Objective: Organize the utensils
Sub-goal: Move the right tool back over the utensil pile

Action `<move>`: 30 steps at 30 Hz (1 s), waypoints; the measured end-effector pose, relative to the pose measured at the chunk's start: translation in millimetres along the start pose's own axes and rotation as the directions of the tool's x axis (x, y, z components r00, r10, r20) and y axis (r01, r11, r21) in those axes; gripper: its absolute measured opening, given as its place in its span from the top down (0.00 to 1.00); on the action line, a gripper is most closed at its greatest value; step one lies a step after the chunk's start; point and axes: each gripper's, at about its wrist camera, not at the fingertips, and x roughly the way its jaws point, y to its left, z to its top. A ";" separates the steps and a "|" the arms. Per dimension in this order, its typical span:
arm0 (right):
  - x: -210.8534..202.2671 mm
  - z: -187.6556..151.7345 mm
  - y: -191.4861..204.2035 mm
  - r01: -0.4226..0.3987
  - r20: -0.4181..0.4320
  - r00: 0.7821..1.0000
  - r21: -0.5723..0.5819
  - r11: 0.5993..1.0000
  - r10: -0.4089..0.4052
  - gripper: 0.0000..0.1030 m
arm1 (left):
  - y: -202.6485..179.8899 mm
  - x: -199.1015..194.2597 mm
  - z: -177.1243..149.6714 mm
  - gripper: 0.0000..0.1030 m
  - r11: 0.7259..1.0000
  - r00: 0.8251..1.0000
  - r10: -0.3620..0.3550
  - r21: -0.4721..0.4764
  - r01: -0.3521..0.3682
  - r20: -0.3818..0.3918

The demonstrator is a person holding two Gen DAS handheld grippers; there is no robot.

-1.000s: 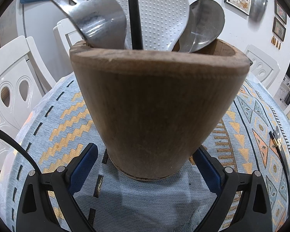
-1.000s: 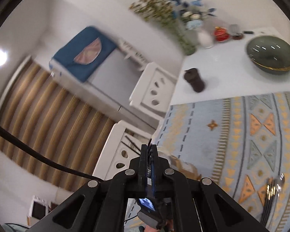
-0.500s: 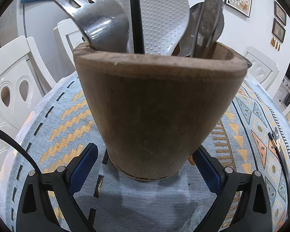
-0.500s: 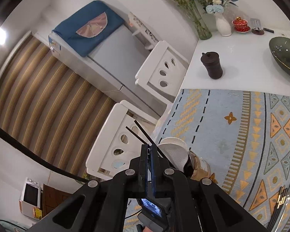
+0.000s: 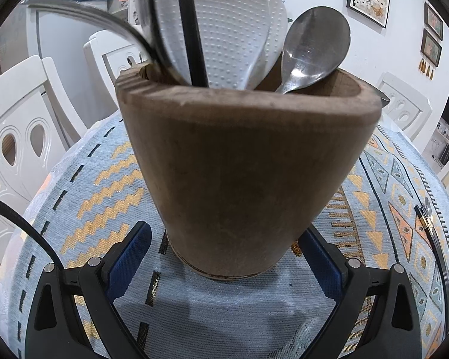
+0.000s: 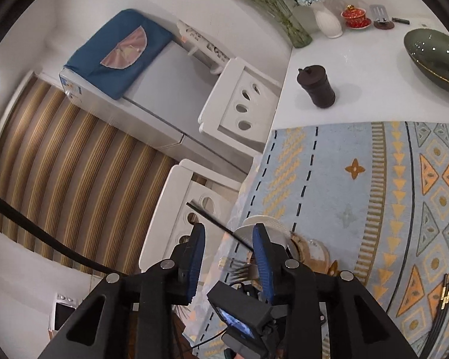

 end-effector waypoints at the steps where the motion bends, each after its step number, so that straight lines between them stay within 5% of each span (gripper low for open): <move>1: -3.5 -0.1 -2.7 0.002 0.010 1.000 0.006 1.000 -0.002 0.69 | 0.1 0.3 -0.2 0.04 1.000 1.000 0.000 0.000 0.000 0.000; 9: -44.6 -8.5 -12.8 0.136 0.109 0.985 -0.042 0.990 -0.131 0.69 | 0.6 -0.1 -0.8 0.04 1.000 1.000 0.000 0.000 0.000 0.000; 14: -90.6 -20.4 2.6 0.322 0.255 0.925 -0.138 0.936 -0.281 0.69 | 0.8 0.6 -0.7 0.04 1.000 1.000 0.001 0.000 -0.001 0.000; 17: -117.8 -30.8 21.5 0.463 0.378 0.849 -0.199 0.864 -0.368 0.67 | 0.9 0.6 -0.8 0.04 1.000 1.000 0.000 0.000 0.000 0.000; 19: -135.6 -42.6 36.9 0.582 0.485 0.763 -0.228 0.780 -0.428 0.44 | 0.9 0.3 -0.9 0.04 1.000 1.000 0.000 0.000 0.000 0.000; 21: -147.7 -54.8 46.8 0.708 0.592 0.638 -0.200 0.677 -0.493 0.19 | 0.8 0.0 -1.0 0.04 1.000 1.000 0.000 0.000 0.000 0.001; 22: -152.5 -61.2 50.1 0.780 0.640 0.546 -0.155 0.606 -0.540 0.18 | 0.8 0.2 -1.0 0.04 1.000 1.000 0.000 0.000 0.000 0.001; 23: -155.6 -65.5 50.4 0.824 0.659 0.486 -0.126 0.552 -0.574 0.17 | 0.9 0.5 -0.9 0.04 1.000 1.000 0.000 0.000 0.000 0.001; 27: -161.3 -75.6 33.4 0.873 0.655 0.399 -0.058 0.484 -0.641 0.06 | 0.8 0.0 -1.0 0.04 1.000 1.000 0.000 0.000 0.000 0.000; 30: -161.1 -79.7 12.1 0.882 0.595 0.394 -0.030 0.471 -0.700 0.05 | 0.7 0.0 -1.0 0.04 1.000 1.000 0.000 0.000 0.000 0.000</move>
